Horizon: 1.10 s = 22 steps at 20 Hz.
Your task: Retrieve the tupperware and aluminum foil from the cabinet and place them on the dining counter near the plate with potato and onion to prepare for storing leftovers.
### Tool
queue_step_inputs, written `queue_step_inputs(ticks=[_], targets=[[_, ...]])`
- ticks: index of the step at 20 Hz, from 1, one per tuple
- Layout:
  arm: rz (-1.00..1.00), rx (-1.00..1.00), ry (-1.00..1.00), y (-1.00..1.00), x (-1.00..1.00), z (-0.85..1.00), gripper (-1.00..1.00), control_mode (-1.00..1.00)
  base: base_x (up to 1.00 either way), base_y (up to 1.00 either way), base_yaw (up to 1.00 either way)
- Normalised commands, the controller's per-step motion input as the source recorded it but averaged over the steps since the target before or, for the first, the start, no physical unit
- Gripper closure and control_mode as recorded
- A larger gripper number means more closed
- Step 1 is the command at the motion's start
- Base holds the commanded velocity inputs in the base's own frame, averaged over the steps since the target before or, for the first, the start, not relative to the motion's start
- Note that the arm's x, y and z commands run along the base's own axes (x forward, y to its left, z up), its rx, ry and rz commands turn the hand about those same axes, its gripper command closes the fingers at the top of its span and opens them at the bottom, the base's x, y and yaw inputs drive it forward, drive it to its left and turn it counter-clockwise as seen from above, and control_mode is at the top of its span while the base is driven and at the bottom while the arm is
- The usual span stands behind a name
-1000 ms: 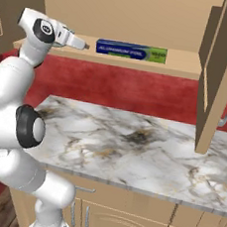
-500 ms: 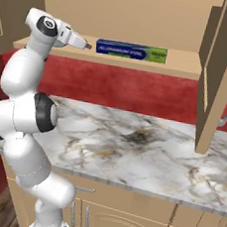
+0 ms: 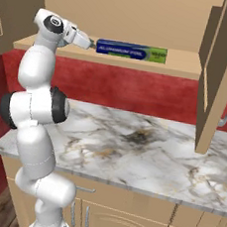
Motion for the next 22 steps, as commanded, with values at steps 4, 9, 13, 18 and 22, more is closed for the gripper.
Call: queue_step_inputs(ticks=[4,9,13,18,22], targets=[[-0.09,0.0,-0.02,-0.22,0.24,-0.06,-1.0,-1.0,0.0,0.0,0.0],[-0.11,0.0,-0.03,-0.25,0.19,-0.13,-1.0,-1.0,0.0,0.0,0.0],[-0.12,0.0,-0.04,-0.33,0.19,-0.12,-1.0,-1.0,0.0,0.0,0.0],[-0.13,0.0,-0.12,-0.35,0.19,-0.02,-1.0,-1.0,0.0,0.0,0.0],[-0.15,0.0,-0.14,-0.41,0.17,-0.04,-1.0,-1.0,0.0,0.0,0.0]])
